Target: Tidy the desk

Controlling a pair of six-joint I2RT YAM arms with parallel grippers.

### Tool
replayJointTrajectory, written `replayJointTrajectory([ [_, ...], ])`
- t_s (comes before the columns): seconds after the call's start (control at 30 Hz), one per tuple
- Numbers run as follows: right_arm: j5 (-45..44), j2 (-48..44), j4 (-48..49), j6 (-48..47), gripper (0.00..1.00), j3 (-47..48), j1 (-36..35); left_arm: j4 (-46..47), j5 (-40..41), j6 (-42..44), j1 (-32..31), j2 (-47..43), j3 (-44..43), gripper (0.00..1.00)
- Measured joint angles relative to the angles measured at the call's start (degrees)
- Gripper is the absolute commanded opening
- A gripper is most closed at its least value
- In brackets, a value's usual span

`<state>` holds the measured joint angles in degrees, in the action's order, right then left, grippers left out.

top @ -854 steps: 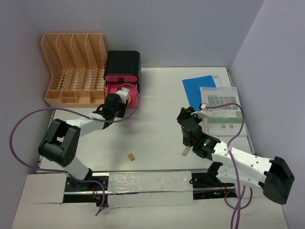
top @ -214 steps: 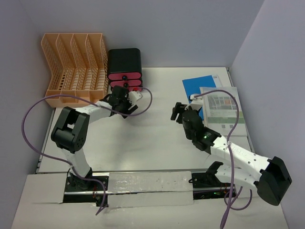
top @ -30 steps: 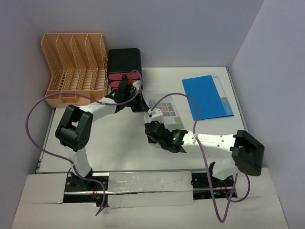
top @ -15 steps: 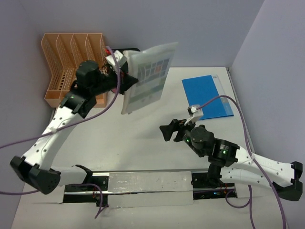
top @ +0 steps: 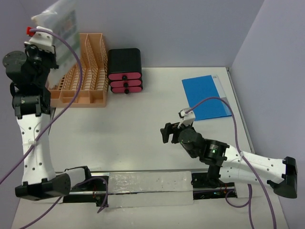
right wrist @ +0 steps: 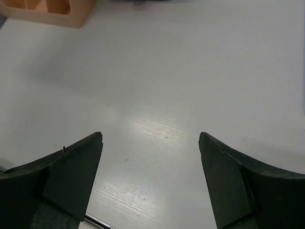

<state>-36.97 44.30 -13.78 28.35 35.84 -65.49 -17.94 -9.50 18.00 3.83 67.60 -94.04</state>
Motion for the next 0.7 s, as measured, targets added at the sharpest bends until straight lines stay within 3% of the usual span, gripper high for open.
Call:
replayJointTrajectory([
  [0.13,0.0,3.4,1.4,-2.2,0.89,-0.5,0.0,3.3,-1.7,0.7,10.2,5.5,-0.1,0.00],
  [0.3,-0.3,5.7,2.3,-4.0,0.90,-0.5,0.0,6.8,-6.6,0.4,18.1,13.3,-0.1,0.00],
  [0.7,-1.4,6.0,5.7,-7.5,0.93,-2.7,1.0,24.3,-13.1,-5.5,20.1,17.0,6.9,0.00],
])
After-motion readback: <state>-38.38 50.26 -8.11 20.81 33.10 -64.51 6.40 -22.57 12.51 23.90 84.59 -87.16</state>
